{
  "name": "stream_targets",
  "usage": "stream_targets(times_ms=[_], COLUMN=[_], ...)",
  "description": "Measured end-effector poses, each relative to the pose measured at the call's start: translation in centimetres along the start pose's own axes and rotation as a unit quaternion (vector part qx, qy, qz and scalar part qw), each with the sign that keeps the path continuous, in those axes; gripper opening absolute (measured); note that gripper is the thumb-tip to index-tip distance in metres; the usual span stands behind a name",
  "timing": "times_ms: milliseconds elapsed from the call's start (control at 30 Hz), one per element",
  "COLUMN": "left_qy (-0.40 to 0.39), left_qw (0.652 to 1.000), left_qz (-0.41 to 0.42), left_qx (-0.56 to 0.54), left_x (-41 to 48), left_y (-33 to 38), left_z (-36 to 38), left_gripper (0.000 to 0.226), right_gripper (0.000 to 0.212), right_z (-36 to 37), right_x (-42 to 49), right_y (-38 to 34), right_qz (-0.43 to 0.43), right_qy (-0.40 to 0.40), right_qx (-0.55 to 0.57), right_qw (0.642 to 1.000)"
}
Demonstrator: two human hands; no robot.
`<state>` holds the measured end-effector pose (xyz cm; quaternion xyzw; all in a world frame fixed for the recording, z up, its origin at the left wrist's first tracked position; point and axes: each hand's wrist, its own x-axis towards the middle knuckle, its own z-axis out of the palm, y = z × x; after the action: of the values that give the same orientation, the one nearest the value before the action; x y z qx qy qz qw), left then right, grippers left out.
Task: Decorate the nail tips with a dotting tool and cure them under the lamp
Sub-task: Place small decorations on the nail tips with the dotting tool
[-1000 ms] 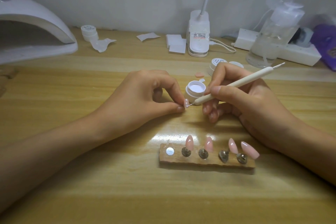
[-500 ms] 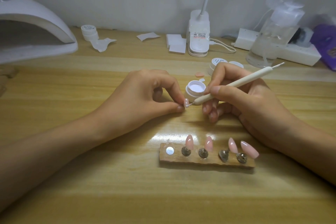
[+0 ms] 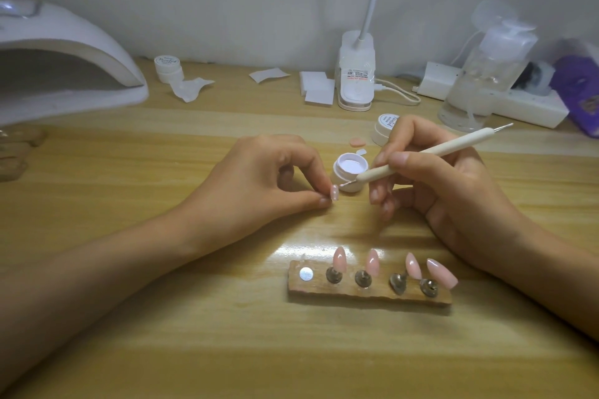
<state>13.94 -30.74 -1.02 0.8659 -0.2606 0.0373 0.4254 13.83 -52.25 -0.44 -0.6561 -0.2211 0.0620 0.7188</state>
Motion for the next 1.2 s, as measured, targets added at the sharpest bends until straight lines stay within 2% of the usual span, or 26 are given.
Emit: stream_targets(times_ms=[200, 400, 567, 867, 1100, 1200], left_qy=[-0.026, -0.129, -0.160, -0.127, -0.066, -0.056], left_qw=[0.999, 0.986, 0.976, 0.989, 0.997, 0.997], left_qz=[-0.042, -0.085, -0.086, -0.039, 0.011, 0.037], left_qx=[-0.006, -0.064, -0.118, -0.072, 0.039, 0.044], left_x=[0.2, -0.9, -3.8, -5.1, -5.8, -5.8], left_y=[1.1, 2.4, 2.5, 2.8, 3.7, 4.1], left_z=[-0.6, -3.3, -3.1, -1.7, -0.6, 0.3], left_gripper=[0.017, 0.011, 0.009, 0.012, 0.009, 0.008], right_gripper=[0.017, 0.009, 0.009, 0.008, 0.009, 0.010], right_z=[-0.3, -0.7, -0.9, -0.8, -0.8, -0.8], right_x=[0.2, 0.5, 0.6, 0.5, 0.5, 0.5], right_y=[-0.2, -0.1, 0.1, 0.0, 0.0, 0.0], right_qz=[0.022, 0.035, 0.033, 0.027, 0.029, 0.029], right_qy=[0.027, 0.045, 0.045, 0.042, 0.050, 0.047], right_qx=[0.049, 0.090, 0.104, 0.100, 0.110, 0.113], right_qw=[0.998, 0.994, 0.993, 0.994, 0.992, 0.992])
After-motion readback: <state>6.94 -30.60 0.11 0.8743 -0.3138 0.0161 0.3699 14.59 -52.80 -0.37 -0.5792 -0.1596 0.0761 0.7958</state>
